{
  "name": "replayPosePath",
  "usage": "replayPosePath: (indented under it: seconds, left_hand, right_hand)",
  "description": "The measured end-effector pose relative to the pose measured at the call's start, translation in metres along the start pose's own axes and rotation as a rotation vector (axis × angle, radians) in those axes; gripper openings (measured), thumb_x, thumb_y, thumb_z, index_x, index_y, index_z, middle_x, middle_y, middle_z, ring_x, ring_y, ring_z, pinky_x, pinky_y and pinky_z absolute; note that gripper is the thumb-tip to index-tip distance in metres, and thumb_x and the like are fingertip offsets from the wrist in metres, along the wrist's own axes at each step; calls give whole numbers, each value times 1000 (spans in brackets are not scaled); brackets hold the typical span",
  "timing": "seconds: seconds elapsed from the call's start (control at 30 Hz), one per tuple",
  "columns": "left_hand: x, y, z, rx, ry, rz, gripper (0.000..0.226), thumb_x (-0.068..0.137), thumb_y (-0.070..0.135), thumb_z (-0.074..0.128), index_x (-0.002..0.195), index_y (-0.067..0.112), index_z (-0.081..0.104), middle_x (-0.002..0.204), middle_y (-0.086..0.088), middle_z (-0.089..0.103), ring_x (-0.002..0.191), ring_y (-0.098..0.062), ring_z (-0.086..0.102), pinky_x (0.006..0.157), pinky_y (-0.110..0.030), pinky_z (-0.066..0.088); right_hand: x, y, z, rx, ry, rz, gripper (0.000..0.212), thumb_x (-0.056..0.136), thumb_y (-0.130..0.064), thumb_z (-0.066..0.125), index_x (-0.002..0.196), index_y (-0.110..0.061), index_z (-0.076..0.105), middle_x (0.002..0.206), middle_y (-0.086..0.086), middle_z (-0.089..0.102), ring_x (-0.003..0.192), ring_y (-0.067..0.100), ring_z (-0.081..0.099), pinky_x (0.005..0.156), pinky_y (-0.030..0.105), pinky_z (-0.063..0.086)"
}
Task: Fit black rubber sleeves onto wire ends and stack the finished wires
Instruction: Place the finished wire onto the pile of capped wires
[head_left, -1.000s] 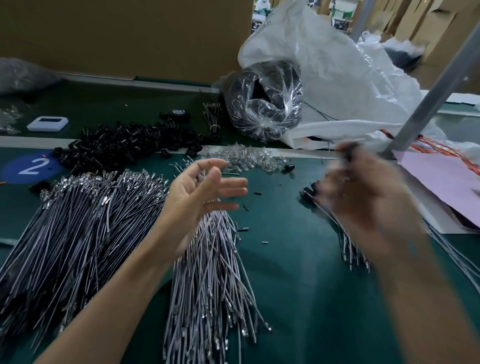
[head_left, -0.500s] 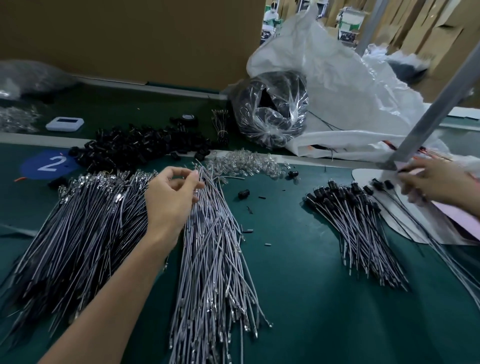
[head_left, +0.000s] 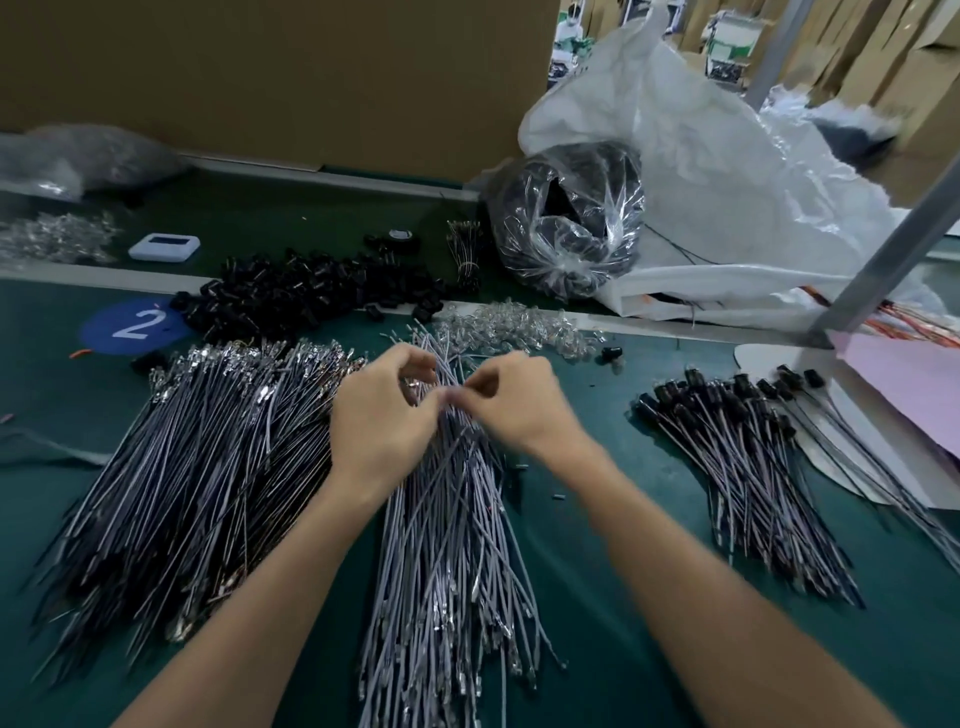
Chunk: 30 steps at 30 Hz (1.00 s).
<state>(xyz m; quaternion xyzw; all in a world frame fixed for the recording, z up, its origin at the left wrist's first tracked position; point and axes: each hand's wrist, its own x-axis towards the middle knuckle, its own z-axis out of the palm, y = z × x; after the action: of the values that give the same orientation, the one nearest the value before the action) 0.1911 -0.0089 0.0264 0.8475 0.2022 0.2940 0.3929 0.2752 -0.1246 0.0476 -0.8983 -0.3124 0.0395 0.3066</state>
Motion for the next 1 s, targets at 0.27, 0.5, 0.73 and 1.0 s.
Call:
replayPosePath:
  seconds: [0.27,0.5,0.73,1.0]
  left_hand:
    - [-3,0,5,34,-148,-52,43,76,16,83,113,22,63,94,14,68,89,-10,62,87,-37,53]
    - [-3,1,5,34,-138,-74,47,76,15,84,115,23,59,93,15,68,86,-8,61,84,-34,52]
    - [-3,1,5,37,-160,-79,46,77,20,83,116,25,60,96,16,66,82,-4,60,81,-32,54]
    - [-3,-1,4,40,-177,-64,38,78,17,83,110,28,66,94,18,66,86,-4,59,85,-33,53]
  right_hand:
    - [10,6,11,64,50,177,19,90,-16,65,76,-5,70,77,8,70,77,24,65,71,36,55]
    - [12,0,7,0,-44,163,12,85,-14,67,77,-13,76,81,7,72,83,25,67,75,38,58]
    - [6,20,-26,242,89,235,19,89,-14,69,71,-20,66,70,0,71,75,17,69,71,31,56]
    - [-13,20,-44,899,276,92,13,96,1,55,96,-8,64,72,3,73,65,14,68,59,21,53]
